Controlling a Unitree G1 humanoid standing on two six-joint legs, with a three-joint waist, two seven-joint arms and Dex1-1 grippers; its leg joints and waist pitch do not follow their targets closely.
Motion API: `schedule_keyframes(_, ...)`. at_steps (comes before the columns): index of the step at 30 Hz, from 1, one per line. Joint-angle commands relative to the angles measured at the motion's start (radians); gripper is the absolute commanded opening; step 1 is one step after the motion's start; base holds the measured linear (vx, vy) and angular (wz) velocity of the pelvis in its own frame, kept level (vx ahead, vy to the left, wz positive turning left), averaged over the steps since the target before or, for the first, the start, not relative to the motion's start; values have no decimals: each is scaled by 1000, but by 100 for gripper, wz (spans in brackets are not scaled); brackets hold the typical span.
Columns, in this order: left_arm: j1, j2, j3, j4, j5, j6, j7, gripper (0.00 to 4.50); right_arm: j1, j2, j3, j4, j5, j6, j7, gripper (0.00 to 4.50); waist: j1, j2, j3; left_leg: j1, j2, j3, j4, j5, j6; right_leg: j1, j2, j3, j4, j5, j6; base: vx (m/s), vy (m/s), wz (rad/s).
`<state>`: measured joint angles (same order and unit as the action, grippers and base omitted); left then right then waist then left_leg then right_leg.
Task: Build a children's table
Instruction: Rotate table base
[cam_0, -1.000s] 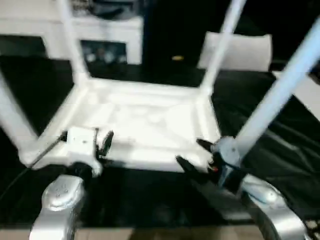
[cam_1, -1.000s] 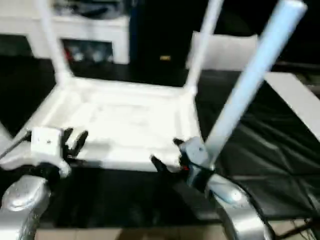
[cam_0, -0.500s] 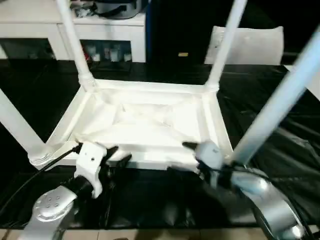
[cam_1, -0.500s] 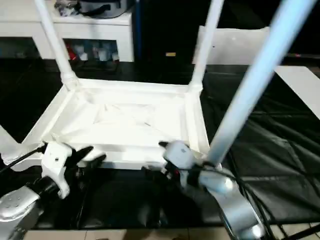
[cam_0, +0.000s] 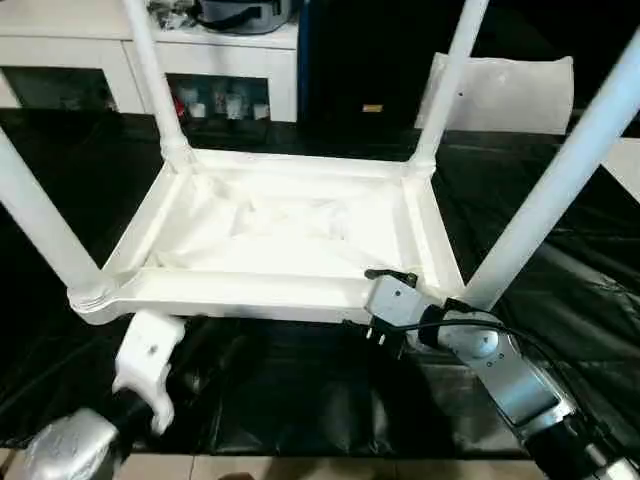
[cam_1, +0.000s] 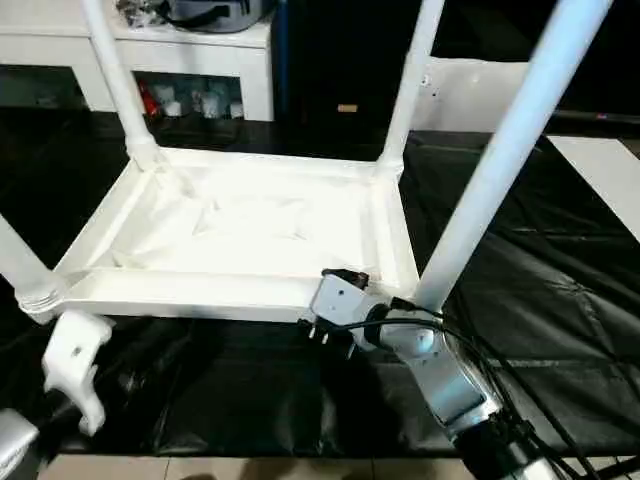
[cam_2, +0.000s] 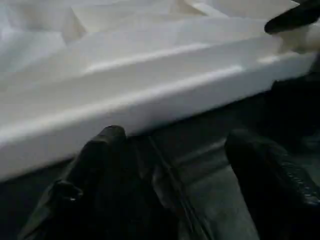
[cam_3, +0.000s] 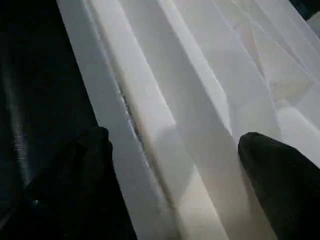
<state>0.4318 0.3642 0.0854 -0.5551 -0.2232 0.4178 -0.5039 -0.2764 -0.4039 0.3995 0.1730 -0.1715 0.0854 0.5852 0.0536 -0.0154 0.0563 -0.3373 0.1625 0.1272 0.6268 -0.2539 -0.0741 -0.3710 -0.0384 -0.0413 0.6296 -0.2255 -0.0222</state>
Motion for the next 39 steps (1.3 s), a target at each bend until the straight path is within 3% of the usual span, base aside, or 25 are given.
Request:
schedule_keyframes(1, 21, -5, 19, -19, 0, -27, 11, 396, -26, -27, -42, 14, -7, -2, -16, 450, 3, 5, -38, -16, 63, -12, -98, -158, 46, 31, -94, 60, -81, -175, -194, 0, 0, 0)
schedule_keyframes(2, 34, -13, 29, -18, 3, -42, 18, 406, -32, -45, -38, 37, -25, -21, -18, 450, 5, 1, -43, -18, 62, -8, -93, -108, 59, 31, -91, 58, -74, -103, -204, 0, 0, 0)
schedule_keyframes(4, 44, -25, 47, -11, 15, -70, 36, 413, -40, -53, -59, 71, -33, -30, -50, 450, 9, -1, -45, -19, 61, -3, -88, -74, 70, 31, -91, 57, -72, -59, -213, 0, 0, 0)
schedule_keyframes(6, 44, -38, 71, 4, 24, -99, 58, 430, -48, -53, -91, 90, -28, -23, -82, 450, 12, -3, -39, -19, 61, 2, -90, -99, 74, 27, -91, 57, -77, -89, -215, 0, 0, 0)
schedule_keyframes(9, 38, -57, 119, 36, 41, -141, 117, 447, -58, -78, -141, 140, -37, -30, -140, 450, 11, -6, -37, -17, 64, 6, -96, -169, 44, 26, -91, 56, -84, -200, -179, 0, 0, 0)
schedule_keyframes(10, 38, -57, 119, 36, 41, -141, 117, 447, -58, -78, -141, 140, -37, -30, -140, 450, 11, -6, -37, -15, 64, 6, -96, -170, 41, 24, -90, 55, -83, -198, -174, 0, 0, 0)
schedule_keyframes(11, 26, -67, 143, 53, 45, -151, 146, 447, -60, -97, -168, 175, -41, -30, -176, 450, 10, -14, -37, -16, 63, 7, -95, -169, 41, 24, -88, 55, -85, -196, -168, 0, 0, 0)
schedule_keyframes(12, 17, -73, 158, 65, 43, -157, 159, 447, -61, -108, -185, 195, -43, -27, -198, 450, 12, -10, -39, -14, 61, 9, -93, -156, 38, 22, -89, 56, -83, -179, -166, 0, 0, 0)
schedule_keyframes(14, 8, -73, 166, 76, 43, -168, 162, 447, -62, -121, -196, 216, -39, -36, -217, 450, 11, -14, -41, -18, 60, 9, -92, -137, 39, 27, -89, 55, -81, -147, -164, 0, 0, 0)
schedule_keyframes(19, -58, -53, 187, 117, 29, -183, 159, 447, 13, -67, -259, 100, 108, -52, -109, 450, 11, -26, -43, -18, 65, 11, -90, -114, 67, 28, -91, 57, -75, -89, -166, 0, 0, 0)
schedule_keyframes(20, -73, -51, 192, 128, 30, -183, 166, 447, 23, -57, -260, 80, 130, -41, -98, 450, 9, -30, -44, -17, 68, 9, -91, -102, 72, 28, -91, 55, -73, -76, -171, 0, 0, 0)
schedule_keyframes(21, -77, -51, 193, 131, 30, -183, 168, 447, 26, -54, -261, 74, 136, -38, -95, 450, 10, -27, -44, -17, 67, 9, -91, -99, 75, 28, -92, 55, -72, -73, -172, 0, 0, 0)
schedule_keyframes(24, -172, -39, 231, 203, 27, -184, 210, 447, 94, 7, -266, -60, 284, 50, -36, 450, 10, -23, -44, -14, 68, 9, -92, -87, 76, 27, -90, 55, -71, -65, -181, 0, 0, 0)
schedule_keyframes(28, -253, -25, 277, 277, 5, -188, 227, 447, 168, 68, -244, -198, 396, 121, 17, 450, 10, -25, -45, -11, 69, 6, -95, -91, 70, 27, -93, 55, -72, -69, -174, 0, 0, 0)
schedule_keyframes(30, -276, -22, 285, 299, 1, -193, 231, 447, 181, 78, -234, -219, 404, 132, 23, 450, 8, -24, -46, -13, 70, 4, -97, -89, 60, 28, -94, 53, -70, -69, -179, 0, 0, 0)
schedule_keyframes(33, -341, -12, 294, 363, -7, -214, 234, 447, 198, 96, -207, -241, 401, 146, 22, 450, 12, -23, -47, -6, 67, 8, -95, -95, 44, 22, -94, 56, -74, -84, -172, 0, 0, 0)
schedule_keyframes(34, -362, -8, 292, 385, -11, -220, 229, 447, 199, 101, -203, -241, 401, 151, 21, 450, 11, -28, -47, -11, 69, 6, -98, -97, 37, 26, -97, 55, -72, -82, -172, 0, 0, 0)
schedule_keyframes(36, -425, -2, 287, 452, -34, -246, 190, 447, 198, 112, -201, -241, 386, 166, 3, 450, 13, -34, -48, -7, 67, 7, -98, -105, 29, 24, -97, 56, -74, -94, -164, 0, 0, 0)
schedule_keyframes(37, -431, -1, 286, 460, -37, -249, 184, 447, 198, 113, -201, -242, 384, 168, 0, 450, 16, -29, -49, -5, 67, 6, -99, -101, 20, 23, -97, 56, -73, -94, -163, 0, 0, 0)
schedule_keyframes(39, -482, 26, 254, 528, -36, -269, 118, 447, 183, 114, -204, -232, 357, 261, -54, 450, 15, -30, -48, -5, 65, 5, -101, -90, 12, 23, -95, 55, -73, -82, -158, 0, 0, 0)
